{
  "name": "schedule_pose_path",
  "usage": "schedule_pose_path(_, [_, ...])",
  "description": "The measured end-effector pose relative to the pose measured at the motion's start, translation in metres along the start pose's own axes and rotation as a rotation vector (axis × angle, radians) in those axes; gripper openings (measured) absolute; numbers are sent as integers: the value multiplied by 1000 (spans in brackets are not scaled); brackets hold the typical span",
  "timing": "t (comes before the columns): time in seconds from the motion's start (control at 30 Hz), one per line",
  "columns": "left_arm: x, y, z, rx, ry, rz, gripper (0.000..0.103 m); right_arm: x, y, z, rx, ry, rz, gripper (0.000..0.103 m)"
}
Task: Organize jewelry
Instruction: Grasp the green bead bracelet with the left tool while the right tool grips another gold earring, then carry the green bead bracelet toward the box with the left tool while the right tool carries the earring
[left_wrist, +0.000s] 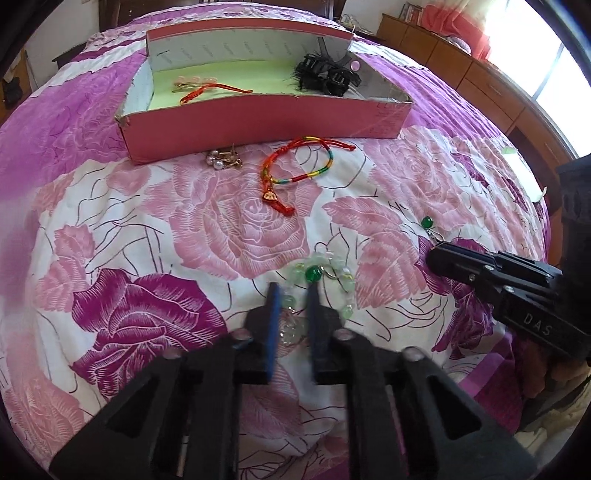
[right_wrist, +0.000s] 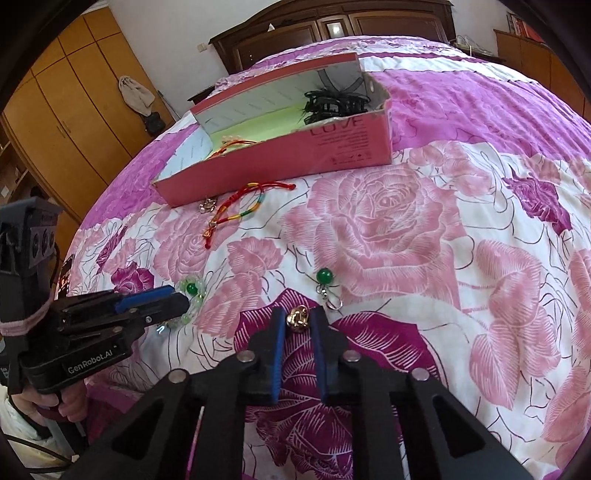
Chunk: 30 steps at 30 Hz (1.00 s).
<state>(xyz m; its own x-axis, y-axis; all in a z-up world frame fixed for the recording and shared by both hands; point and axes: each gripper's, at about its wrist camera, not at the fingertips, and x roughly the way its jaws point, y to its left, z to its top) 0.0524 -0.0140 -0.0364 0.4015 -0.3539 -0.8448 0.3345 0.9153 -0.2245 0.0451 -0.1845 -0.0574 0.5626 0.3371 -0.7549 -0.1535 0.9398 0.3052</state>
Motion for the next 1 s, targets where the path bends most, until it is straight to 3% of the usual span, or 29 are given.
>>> schedule_pose_path(0.57, [-37,-13,5,22,-111,-65,0,-37,15,4,-61,-109,63,15])
schedule_pose_path(1.0, [-65,-13,17,4,-229,-44,0,-56,26,11,-111,-214,70,15])
